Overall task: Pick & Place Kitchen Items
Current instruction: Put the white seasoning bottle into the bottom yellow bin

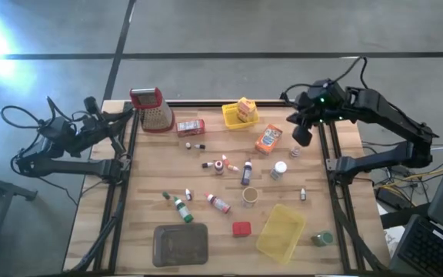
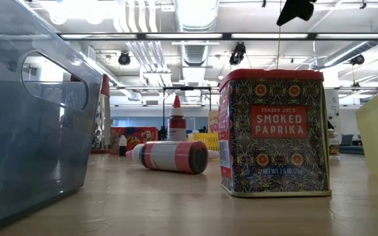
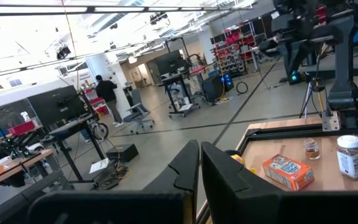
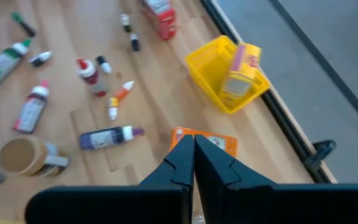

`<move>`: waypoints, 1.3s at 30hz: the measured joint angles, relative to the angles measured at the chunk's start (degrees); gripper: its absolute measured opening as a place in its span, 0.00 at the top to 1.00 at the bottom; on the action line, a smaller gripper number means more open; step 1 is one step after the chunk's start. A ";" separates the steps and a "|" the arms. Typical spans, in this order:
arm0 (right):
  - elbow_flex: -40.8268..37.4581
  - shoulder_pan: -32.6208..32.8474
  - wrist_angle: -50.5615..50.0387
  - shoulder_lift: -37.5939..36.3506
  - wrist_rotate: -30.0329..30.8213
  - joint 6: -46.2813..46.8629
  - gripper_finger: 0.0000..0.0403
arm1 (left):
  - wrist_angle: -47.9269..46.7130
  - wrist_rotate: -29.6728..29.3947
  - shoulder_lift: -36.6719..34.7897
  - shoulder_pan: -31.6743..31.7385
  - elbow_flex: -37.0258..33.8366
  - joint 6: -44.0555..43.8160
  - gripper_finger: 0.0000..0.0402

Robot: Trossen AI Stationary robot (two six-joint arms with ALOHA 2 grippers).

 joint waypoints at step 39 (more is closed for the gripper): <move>-0.54 26.23 -9.65 10.34 7.88 28.25 0.98 | 0.00 0.00 0.00 0.04 0.00 0.02 0.94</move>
